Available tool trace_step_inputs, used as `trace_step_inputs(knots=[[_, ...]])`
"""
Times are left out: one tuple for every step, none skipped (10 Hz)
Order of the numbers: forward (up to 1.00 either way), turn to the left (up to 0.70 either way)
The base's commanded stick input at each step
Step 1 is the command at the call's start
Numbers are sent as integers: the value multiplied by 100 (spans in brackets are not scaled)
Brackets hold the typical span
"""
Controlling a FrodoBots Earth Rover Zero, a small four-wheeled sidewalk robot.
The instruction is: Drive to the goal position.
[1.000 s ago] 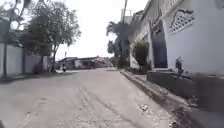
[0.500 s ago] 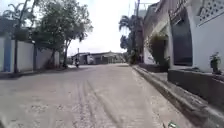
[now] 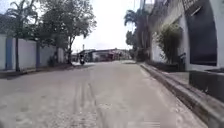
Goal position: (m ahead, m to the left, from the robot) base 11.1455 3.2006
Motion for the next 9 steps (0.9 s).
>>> trace_step_inputs(knots=[[100, 0], [100, 0], [100, 0], [100, 0], [100, 0], [100, 0], [100, 0], [100, 0], [100, 0]])
